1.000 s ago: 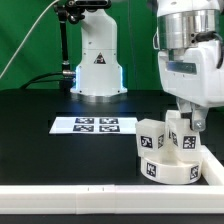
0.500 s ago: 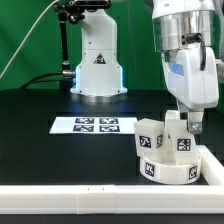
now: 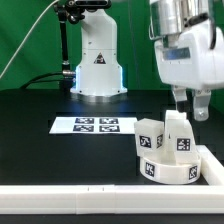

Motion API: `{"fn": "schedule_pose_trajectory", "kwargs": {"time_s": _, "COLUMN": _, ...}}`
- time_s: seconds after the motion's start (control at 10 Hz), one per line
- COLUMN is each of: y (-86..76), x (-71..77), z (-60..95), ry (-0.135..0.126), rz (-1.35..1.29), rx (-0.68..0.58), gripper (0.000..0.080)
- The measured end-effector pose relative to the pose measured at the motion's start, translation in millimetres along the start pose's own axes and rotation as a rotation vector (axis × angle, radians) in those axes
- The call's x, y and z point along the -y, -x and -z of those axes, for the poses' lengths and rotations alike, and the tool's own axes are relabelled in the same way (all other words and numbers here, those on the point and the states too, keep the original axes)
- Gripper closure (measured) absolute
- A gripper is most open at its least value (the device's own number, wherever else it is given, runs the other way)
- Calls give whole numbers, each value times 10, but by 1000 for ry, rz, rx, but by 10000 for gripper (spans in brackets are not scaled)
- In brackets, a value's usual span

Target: Assemble stool

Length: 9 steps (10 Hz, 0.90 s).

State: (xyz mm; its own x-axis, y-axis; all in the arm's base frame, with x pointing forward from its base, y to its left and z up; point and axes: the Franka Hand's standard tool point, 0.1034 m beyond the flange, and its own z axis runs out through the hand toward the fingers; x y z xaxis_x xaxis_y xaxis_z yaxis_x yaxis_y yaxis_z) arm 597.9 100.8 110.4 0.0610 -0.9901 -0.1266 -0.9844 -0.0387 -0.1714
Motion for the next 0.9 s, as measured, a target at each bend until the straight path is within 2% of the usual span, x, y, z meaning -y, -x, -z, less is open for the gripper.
{"fn": "schedule_pose_trajectory", "kwargs": {"time_s": 0.2, "y": -1, "x": -7, "z": -13, "ry": 10, "rz": 141, "rx": -4, "gripper": 150}}
{"fn": "schedule_pose_trajectory", "kwargs": {"time_s": 0.3, "y": 2, "x": -12, "z": -10, "ry": 30, "rz": 287, "rx": -5, "gripper": 150}}
{"fn": "schedule_pose_trajectory", "kwargs": {"time_s": 0.7, "y": 24, "x": 43, "z": 30, "ry": 65, "rz": 822, "rx": -27, "gripper": 150}}
{"fn": "schedule_pose_trajectory", "kwargs": {"time_s": 0.9, "y": 13, "x": 44, "z": 28, "ry": 66, "rz": 941, "rx": -25, "gripper": 150}}
